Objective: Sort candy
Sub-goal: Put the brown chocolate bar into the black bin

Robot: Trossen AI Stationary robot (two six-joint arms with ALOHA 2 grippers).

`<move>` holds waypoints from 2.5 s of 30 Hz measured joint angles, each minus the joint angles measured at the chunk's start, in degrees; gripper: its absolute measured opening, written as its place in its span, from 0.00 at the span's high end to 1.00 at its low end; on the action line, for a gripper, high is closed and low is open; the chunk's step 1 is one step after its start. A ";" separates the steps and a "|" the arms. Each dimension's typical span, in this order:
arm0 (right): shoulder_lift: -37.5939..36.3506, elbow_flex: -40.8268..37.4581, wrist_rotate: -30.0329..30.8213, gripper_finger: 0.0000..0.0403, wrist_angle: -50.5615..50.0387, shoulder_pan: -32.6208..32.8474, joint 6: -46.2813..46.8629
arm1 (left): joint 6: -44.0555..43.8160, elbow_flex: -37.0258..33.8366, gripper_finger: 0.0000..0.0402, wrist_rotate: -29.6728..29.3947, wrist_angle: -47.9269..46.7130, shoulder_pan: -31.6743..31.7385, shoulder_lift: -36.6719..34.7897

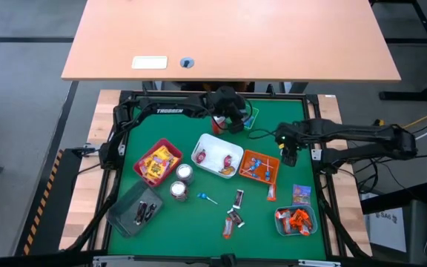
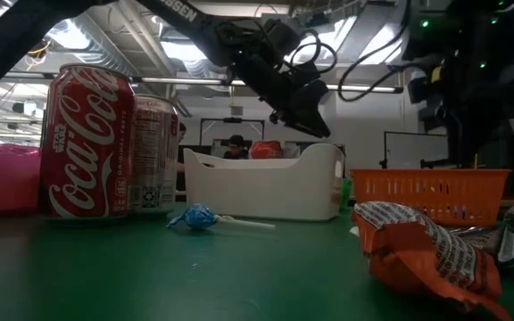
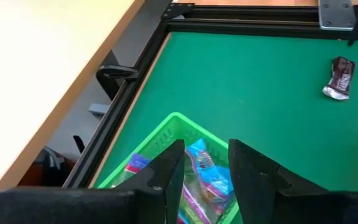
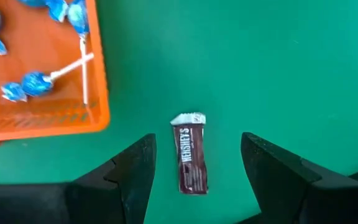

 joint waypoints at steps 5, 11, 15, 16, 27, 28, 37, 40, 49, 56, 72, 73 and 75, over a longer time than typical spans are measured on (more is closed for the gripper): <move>5.13 0.00 0.00 0.42 -0.14 0.00 -0.17 | 0.04 0.00 0.72 0.03 -0.04 -0.57 0.00; 10.26 0.04 -0.09 0.42 -0.63 0.00 -1.08 | 0.05 0.00 0.72 0.04 -0.10 -0.91 0.00; 11.89 0.15 -2.18 0.42 -1.27 -1.04 -2.24 | 0.07 0.00 0.72 0.04 -0.10 -0.92 0.00; 12.13 0.15 -3.08 0.42 -1.20 -1.88 -2.70 | 0.07 0.00 0.72 0.04 -0.14 -0.92 0.00; 12.84 0.15 -8.94 0.42 -1.16 -12.22 -5.99 | 0.07 0.00 0.72 0.04 -0.15 -0.92 0.00; 12.98 0.15 -9.02 0.42 -1.14 -12.60 -6.07 | 0.07 0.00 0.72 0.04 -0.15 -0.92 0.00; 15.69 0.17 -8.51 0.42 -0.64 -12.74 -7.77 | 0.07 0.00 0.72 0.04 -0.15 -0.92 0.00; 17.26 0.17 -7.51 0.42 -0.61 -12.76 -7.89 | 0.07 0.02 0.72 0.04 -0.15 -1.08 0.00; 22.66 0.17 -7.54 0.42 1.01 -12.74 -9.25 | 0.07 0.02 0.72 0.04 -0.13 -1.92 0.00; 26.25 0.17 -7.08 0.42 1.69 -12.74 -9.22 | 0.08 0.02 0.72 0.03 -0.12 -2.04 0.00; 29.38 0.33 -7.06 0.59 3.17 -12.74 -9.22 | 0.09 0.02 0.72 0.03 -0.10 -3.12 -0.02; 29.39 0.33 -7.06 0.61 3.17 -12.74 -9.22 | 0.07 0.02 0.72 0.02 -0.10 -3.19 -0.02; 29.40 0.31 -7.06 0.67 3.11 -12.74 -9.22 | 0.09 0.02 0.72 0.02 -0.10 -3.35 -0.04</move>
